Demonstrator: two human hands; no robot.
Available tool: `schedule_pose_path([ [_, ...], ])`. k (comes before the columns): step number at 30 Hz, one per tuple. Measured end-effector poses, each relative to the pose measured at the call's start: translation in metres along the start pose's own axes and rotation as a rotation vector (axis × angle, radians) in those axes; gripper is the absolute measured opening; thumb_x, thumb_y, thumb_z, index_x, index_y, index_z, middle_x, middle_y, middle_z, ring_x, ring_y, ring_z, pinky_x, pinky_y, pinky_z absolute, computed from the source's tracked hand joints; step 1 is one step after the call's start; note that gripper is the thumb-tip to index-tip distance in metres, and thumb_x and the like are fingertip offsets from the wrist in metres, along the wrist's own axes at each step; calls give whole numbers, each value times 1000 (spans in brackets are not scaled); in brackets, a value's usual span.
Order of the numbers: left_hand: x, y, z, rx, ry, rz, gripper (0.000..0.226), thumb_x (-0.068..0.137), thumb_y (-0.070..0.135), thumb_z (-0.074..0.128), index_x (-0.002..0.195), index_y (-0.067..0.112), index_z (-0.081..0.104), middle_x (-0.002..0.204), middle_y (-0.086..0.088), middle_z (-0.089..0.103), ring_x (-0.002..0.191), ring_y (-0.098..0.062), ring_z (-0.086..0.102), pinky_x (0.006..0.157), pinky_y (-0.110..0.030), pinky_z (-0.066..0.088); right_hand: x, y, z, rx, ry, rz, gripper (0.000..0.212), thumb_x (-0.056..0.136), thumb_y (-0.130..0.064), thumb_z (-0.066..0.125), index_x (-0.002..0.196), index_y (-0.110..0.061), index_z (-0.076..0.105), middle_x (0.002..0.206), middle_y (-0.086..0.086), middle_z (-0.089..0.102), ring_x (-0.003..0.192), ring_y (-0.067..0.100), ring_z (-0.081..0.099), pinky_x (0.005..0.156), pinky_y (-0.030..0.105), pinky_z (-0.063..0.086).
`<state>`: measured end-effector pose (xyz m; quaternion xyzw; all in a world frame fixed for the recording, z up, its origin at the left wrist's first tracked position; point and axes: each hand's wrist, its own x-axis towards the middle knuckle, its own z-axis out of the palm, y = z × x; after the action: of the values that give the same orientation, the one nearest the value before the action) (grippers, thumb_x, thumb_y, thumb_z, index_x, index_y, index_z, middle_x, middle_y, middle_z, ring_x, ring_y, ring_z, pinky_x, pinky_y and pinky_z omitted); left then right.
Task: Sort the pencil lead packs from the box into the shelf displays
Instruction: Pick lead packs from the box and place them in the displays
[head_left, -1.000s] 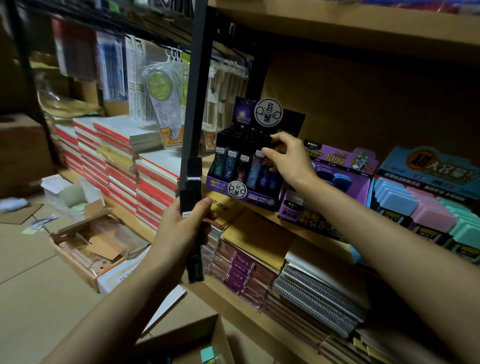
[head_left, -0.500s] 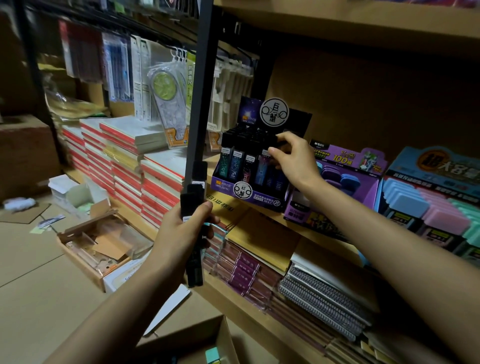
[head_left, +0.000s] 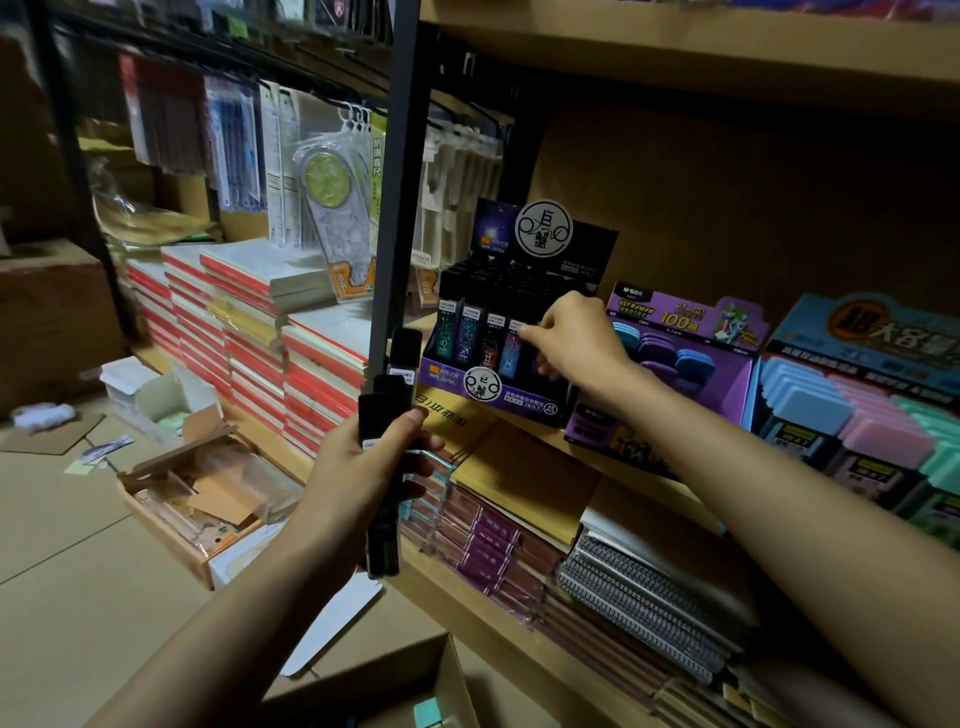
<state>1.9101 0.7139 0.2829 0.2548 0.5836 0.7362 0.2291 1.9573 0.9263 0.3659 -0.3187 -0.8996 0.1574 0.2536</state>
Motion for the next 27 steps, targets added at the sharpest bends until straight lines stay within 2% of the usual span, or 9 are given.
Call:
schedule_pose_path([
  [2,-1,1,1,27,-7,6,17,91,27,54,101,14,60,72,8,72,57,0,61,48,-13,47,-23,-6,-3,92,-15,-60,35,93,-29,56,77,0,67,71,15,69,64,22,68,64,35,56],
  [5,-5,3,4,41,-32,8,13,91,25,55,94,13,59,67,9,70,51,1,57,46,-12,45,-63,-22,1,690,-269,21,25,95,-31,53,89,-11,66,82,9,69,71,14,69,61,22,54],
  [6,-6,4,5,48,-43,11,11,91,23,56,93,13,59,65,10,69,50,1,57,45,-13,45,-72,-26,3,781,-315,42,23,94,-31,53,93,-12,65,85,7,69,74,13,68,62,20,53],
  [10,-14,1,9,102,-102,12,5,91,23,55,93,19,58,71,13,70,61,-5,63,59,-25,53,-88,-38,13,902,-372,68,24,92,-21,57,111,-6,61,97,11,64,75,10,64,58,16,51],
  [13,-17,0,13,90,-124,-13,8,92,25,53,96,21,60,78,9,73,69,-13,67,67,-35,56,-91,-40,13,966,-368,64,22,92,-10,57,112,-1,59,90,9,63,67,6,64,56,14,49],
  [16,-13,2,14,88,-124,5,12,91,24,53,96,15,60,78,5,73,57,-9,64,58,-31,53,-82,-36,3,954,-250,87,20,92,-8,55,111,-2,56,87,7,62,71,12,63,54,16,51],
  [20,-6,0,9,67,-28,26,16,91,24,55,97,9,57,67,7,71,46,0,58,43,-14,44,-56,-25,-29,898,94,37,12,93,-5,54,104,-7,54,87,6,61,74,13,60,50,14,49],
  [25,-1,-4,7,62,-13,67,38,76,42,64,99,13,55,66,6,57,48,-1,54,44,-15,42,-35,0,-42,869,288,29,21,93,-6,53,114,-4,55,94,2,63,74,9,64,59,18,52],
  [27,1,-7,7,45,-36,46,34,81,39,63,102,16,51,65,5,53,47,-3,49,45,-18,41,-30,7,-36,859,313,49,22,93,-6,55,115,-4,57,92,-2,63,76,9,64,59,18,52],
])
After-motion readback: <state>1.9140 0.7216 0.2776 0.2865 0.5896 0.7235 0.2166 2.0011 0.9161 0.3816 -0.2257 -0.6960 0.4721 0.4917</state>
